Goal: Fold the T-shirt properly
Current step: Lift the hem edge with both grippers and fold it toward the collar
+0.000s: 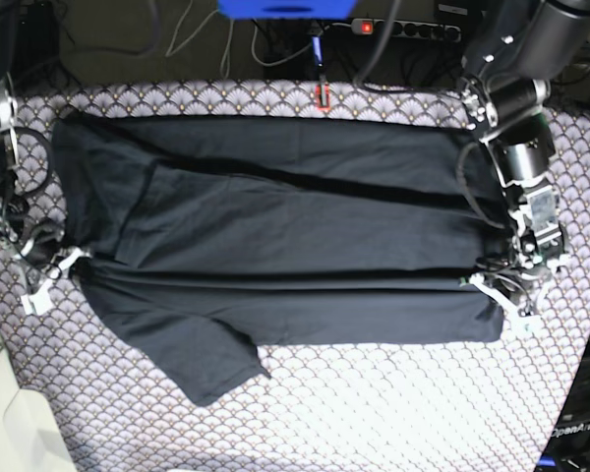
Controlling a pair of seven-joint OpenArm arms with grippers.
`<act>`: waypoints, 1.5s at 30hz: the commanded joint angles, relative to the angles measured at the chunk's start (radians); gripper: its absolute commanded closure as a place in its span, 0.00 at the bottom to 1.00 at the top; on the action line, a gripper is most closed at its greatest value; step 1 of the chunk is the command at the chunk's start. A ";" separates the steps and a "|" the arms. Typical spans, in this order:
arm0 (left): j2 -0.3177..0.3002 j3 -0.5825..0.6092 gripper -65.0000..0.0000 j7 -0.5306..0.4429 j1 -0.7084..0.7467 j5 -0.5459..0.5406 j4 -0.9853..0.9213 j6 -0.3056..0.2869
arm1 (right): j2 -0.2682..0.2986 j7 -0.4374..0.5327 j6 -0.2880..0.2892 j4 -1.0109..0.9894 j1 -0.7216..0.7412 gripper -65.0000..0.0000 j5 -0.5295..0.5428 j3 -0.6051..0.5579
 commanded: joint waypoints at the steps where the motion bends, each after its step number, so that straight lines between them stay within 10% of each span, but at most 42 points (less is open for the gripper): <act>1: -0.015 0.000 1.00 -0.025 -0.029 -0.004 0.019 0.008 | 0.022 0.006 0.005 0.034 0.002 1.00 0.005 0.006; 10: -0.004 -0.078 1.00 -0.023 -0.006 -0.005 0.064 0.002 | 0.086 0.003 0.005 0.306 -0.136 1.00 0.005 0.018; 24: 0.053 -0.097 1.00 0.144 0.100 -0.005 0.391 -0.001 | 0.149 -0.179 0.005 0.746 -0.408 1.00 -0.001 0.368; 39: 0.064 -0.100 1.00 0.183 0.189 -0.005 0.529 -0.004 | 0.150 -0.175 0.005 0.851 -0.610 1.00 -0.001 0.524; 45: 0.065 -0.104 1.00 0.288 0.195 0.004 0.602 -0.145 | 0.147 -0.177 0.005 0.938 -0.724 1.00 -0.001 0.597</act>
